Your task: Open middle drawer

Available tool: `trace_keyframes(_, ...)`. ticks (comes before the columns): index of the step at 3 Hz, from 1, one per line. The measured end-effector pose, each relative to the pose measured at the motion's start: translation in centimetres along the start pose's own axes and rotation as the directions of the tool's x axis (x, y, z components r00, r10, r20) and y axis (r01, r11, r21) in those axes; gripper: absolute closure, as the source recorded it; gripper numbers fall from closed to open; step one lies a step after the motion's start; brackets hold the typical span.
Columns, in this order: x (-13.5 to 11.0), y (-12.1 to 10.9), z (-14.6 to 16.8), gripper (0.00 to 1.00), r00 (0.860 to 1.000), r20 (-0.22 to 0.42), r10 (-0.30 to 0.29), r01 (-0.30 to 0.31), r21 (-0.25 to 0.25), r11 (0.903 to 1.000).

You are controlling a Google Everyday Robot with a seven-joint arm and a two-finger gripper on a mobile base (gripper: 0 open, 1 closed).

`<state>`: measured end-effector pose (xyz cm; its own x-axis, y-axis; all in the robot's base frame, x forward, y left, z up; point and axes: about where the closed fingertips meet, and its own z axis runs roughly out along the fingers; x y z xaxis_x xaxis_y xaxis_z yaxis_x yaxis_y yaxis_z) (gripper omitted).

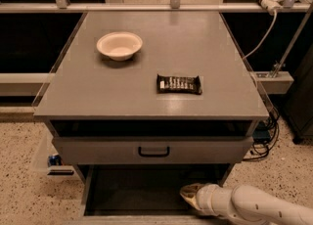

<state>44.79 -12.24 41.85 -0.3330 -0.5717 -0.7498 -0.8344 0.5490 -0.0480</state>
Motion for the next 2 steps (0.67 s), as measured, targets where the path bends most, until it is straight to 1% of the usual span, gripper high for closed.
trace_keyframes(1,1.0,3.2,-2.3,1.0,0.998,0.008,0.058,-0.058,-0.006,0.9983)
trace_keyframes(2,0.2,6.4,-5.0,1.0,0.995,0.065,0.075,-0.079,0.065,0.9947)
